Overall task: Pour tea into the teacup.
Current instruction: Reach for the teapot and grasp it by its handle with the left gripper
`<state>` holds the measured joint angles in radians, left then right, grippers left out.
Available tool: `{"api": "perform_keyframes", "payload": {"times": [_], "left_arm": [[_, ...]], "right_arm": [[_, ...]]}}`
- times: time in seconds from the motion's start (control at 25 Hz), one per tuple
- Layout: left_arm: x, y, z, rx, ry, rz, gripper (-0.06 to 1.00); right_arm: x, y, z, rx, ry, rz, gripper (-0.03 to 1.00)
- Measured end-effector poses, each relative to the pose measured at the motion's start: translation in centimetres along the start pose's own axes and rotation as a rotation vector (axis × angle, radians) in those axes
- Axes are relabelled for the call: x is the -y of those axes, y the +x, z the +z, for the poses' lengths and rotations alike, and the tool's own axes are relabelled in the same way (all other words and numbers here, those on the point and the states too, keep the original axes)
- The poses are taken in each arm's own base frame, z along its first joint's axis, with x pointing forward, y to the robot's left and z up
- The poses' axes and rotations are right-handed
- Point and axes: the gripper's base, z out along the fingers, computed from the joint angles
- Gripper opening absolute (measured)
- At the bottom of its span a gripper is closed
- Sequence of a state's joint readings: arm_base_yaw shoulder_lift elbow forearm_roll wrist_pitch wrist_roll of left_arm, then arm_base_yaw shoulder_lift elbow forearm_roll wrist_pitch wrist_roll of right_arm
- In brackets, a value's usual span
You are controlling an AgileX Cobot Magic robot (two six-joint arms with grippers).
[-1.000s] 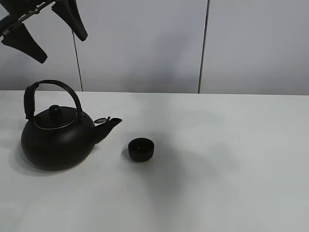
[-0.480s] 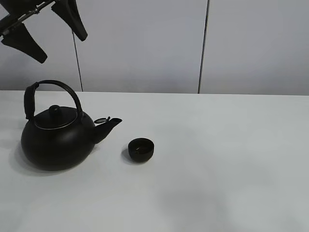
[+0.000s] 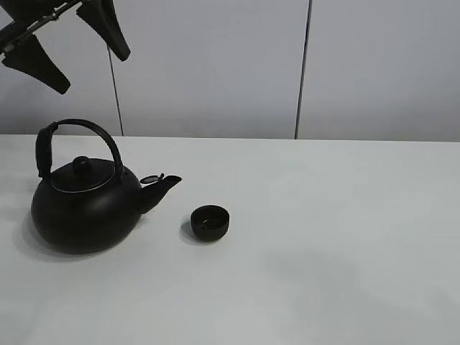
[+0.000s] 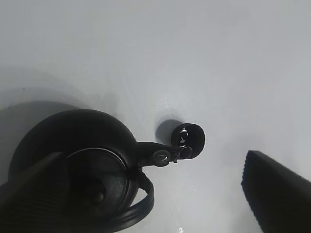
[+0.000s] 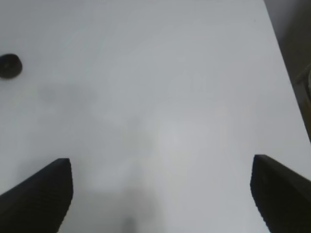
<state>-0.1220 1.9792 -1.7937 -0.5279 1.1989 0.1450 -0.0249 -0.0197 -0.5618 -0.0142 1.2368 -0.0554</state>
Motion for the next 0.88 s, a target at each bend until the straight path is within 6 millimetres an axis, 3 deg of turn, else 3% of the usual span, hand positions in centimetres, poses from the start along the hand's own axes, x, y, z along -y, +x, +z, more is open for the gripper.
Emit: {"api": "perform_keyframes", "payload": {"times": [0.24, 0.88], "left_arm": [[0.00, -0.01, 0.00, 0.001, 0.000, 0.000, 0.70], [0.00, -0.02, 0.00, 0.002, 0.000, 0.000, 0.70]], "right_arm": [[-0.04, 0.36, 1.43, 0.006, 0.000, -0.037, 0.68], [-0.05, 0.04, 1.55, 0.047, 0.001, -0.042, 0.68]]}}
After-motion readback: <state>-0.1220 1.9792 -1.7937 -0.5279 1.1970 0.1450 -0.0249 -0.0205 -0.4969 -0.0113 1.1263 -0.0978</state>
